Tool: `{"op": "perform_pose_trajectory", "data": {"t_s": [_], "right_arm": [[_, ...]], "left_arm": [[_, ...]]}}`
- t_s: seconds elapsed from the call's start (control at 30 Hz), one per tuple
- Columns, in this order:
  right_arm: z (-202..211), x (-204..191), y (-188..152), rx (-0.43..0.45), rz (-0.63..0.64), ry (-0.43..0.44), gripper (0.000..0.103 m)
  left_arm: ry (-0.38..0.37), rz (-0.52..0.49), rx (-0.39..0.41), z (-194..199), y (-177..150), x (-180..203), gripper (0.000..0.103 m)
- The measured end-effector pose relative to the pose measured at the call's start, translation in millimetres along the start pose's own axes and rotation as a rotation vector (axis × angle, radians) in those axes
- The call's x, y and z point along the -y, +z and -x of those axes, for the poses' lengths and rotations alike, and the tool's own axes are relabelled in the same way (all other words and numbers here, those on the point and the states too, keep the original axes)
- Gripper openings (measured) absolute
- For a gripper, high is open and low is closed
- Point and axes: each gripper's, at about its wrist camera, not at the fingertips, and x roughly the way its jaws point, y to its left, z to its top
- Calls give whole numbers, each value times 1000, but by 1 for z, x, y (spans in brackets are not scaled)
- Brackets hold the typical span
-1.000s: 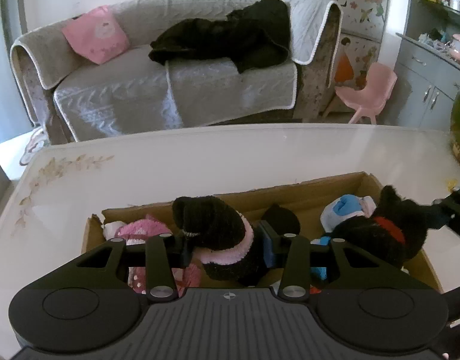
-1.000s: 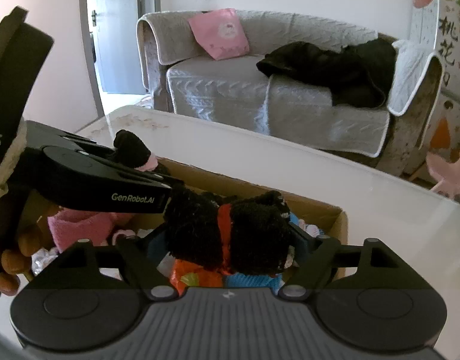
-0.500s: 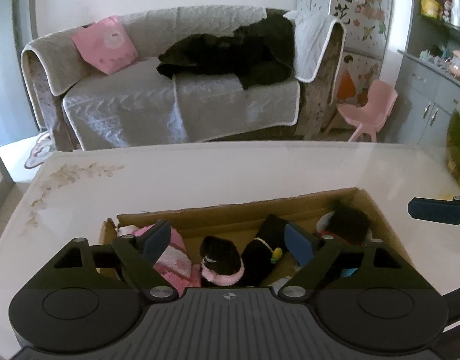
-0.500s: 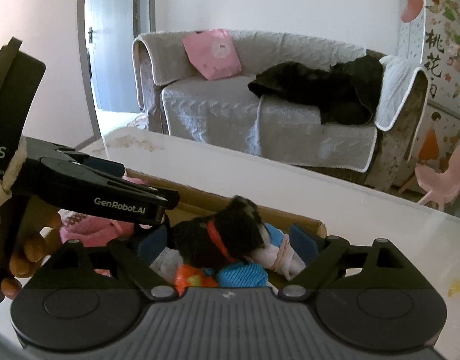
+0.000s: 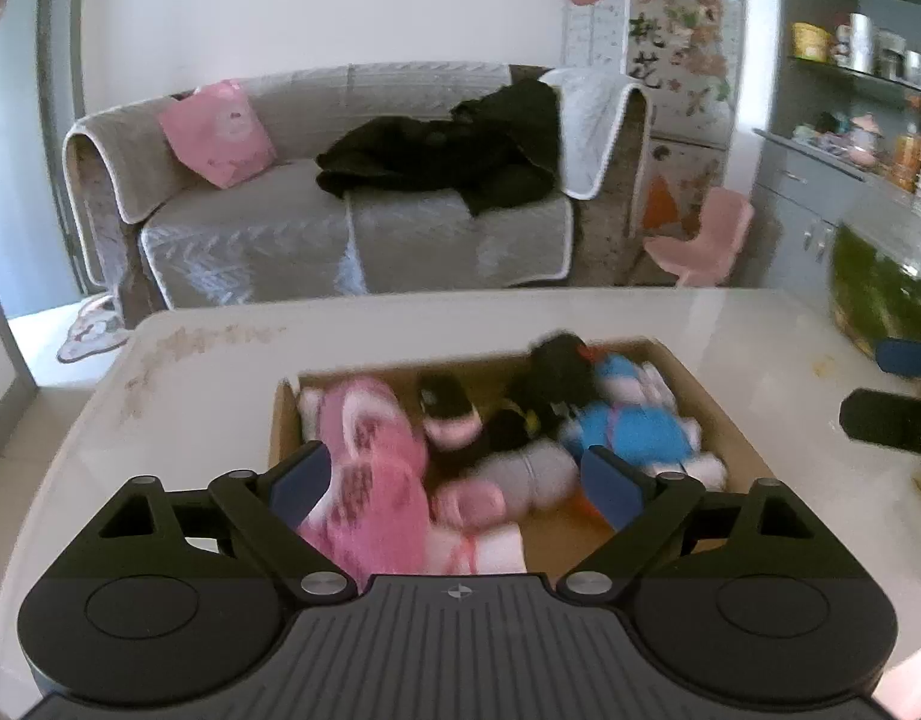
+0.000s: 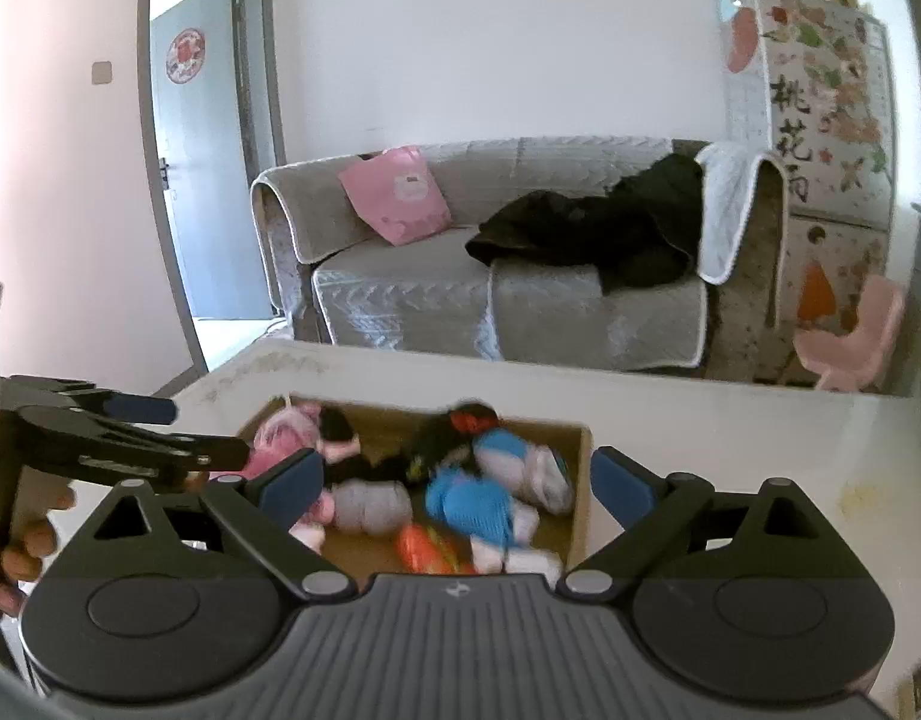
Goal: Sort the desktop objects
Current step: 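Withdraw both grippers from the tray toward the white sock rolls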
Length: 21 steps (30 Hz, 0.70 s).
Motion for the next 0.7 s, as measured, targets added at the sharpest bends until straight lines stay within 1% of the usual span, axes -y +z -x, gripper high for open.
{"op": "perform_pose_trajectory", "data": {"t_s": [0.03, 0.1, 0.17, 0.23, 0.4, 0.47, 0.6, 0.7], "right_arm": [[6, 1, -7, 1, -2, -11, 95], [15, 1, -22, -6, -18, -26, 96], [18, -1, -37, -15, -21, -43, 96], [15, -3, -52, -37, -22, -47, 95], [-2, -10, -81, -111, 6, -29, 88], [-9, -12, -89, -127, 23, -34, 87], [-12, -15, -99, -139, 12, -34, 87], [-12, -13, -104, -143, 4, -34, 87]], "left_arm": [[0, -7, 4, 7, -9, 1, 94], [7, -7, 6, 17, -27, 4, 97], [13, 8, -10, 22, -45, 5, 100], [5, 10, -31, 21, -62, 9, 100], [-14, 33, -97, 17, -96, 20, 100], [-14, 30, -111, 16, -104, 26, 100], [-16, 39, -127, 13, -117, 35, 100], [-11, 20, -142, 7, -122, 40, 100]]}}
